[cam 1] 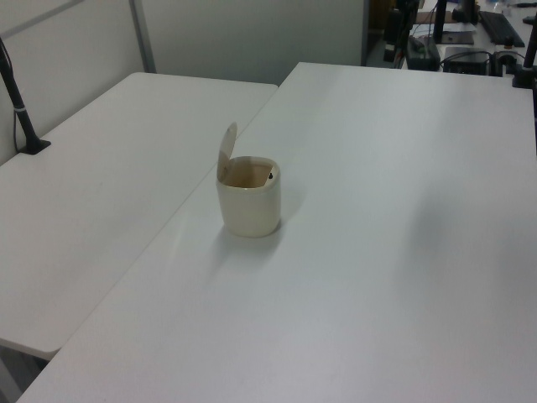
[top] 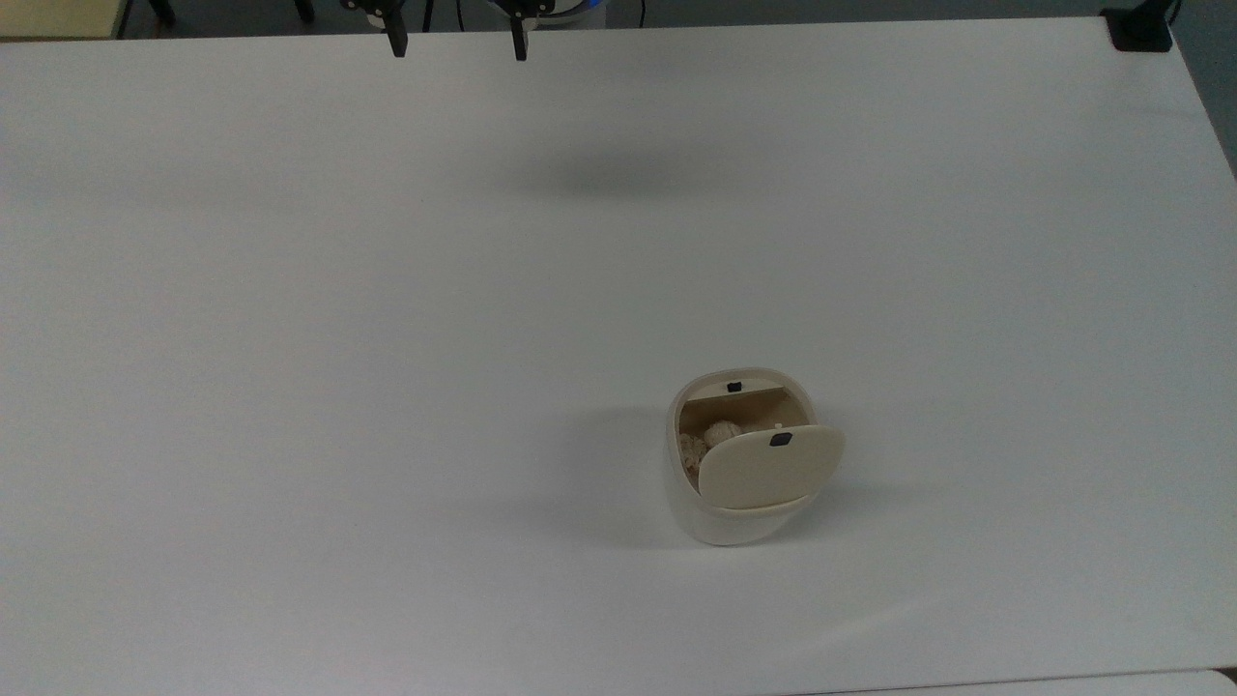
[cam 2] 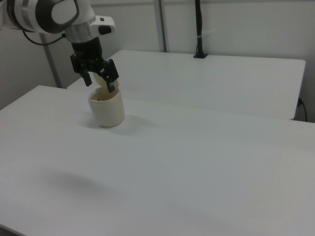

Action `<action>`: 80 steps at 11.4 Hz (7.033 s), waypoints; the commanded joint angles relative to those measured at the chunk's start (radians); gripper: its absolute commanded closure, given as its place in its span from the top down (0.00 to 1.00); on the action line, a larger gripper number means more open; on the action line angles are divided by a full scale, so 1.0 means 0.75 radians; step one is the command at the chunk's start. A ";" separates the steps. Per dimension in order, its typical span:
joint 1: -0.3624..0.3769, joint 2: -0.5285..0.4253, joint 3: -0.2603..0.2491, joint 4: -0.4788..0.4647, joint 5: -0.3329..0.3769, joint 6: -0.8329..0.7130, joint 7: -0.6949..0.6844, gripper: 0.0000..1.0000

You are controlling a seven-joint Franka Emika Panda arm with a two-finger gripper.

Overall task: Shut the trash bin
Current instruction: 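Move the gripper from rest toward the cream trash bin, then lower the gripper onto the raised edge of the open lid, then push the lid edge with the gripper, swinging it down over the opening, then press the gripper down on the lid until it sits flat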

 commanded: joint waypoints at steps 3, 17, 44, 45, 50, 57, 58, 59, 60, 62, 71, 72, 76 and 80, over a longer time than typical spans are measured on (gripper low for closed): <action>0.008 -0.008 -0.001 -0.006 0.023 -0.012 0.020 1.00; 0.286 0.257 -0.001 0.061 -0.031 0.451 0.798 0.00; 0.397 0.787 -0.005 0.336 -0.063 1.497 1.468 0.00; 0.395 0.749 -0.003 0.303 -0.075 1.497 1.468 0.00; 0.380 0.675 0.003 0.199 -0.118 1.487 1.464 0.00; 0.376 0.679 0.003 0.199 -0.123 1.487 1.468 0.00; 0.376 0.681 0.003 0.193 -0.125 1.485 1.466 0.00; 0.374 0.681 0.003 0.182 -0.125 1.485 1.464 0.00; 0.374 0.675 0.003 0.176 -0.129 1.477 1.460 0.00; 0.368 0.673 0.003 0.152 -0.159 1.473 1.460 0.00; 0.339 0.552 0.012 -0.010 -0.166 1.315 1.290 0.00; 0.339 0.548 0.014 -0.022 -0.166 1.305 1.280 0.00; 0.315 0.527 0.056 -0.069 -0.166 1.270 1.218 0.00; 0.315 0.531 0.073 -0.092 -0.166 1.237 1.186 0.00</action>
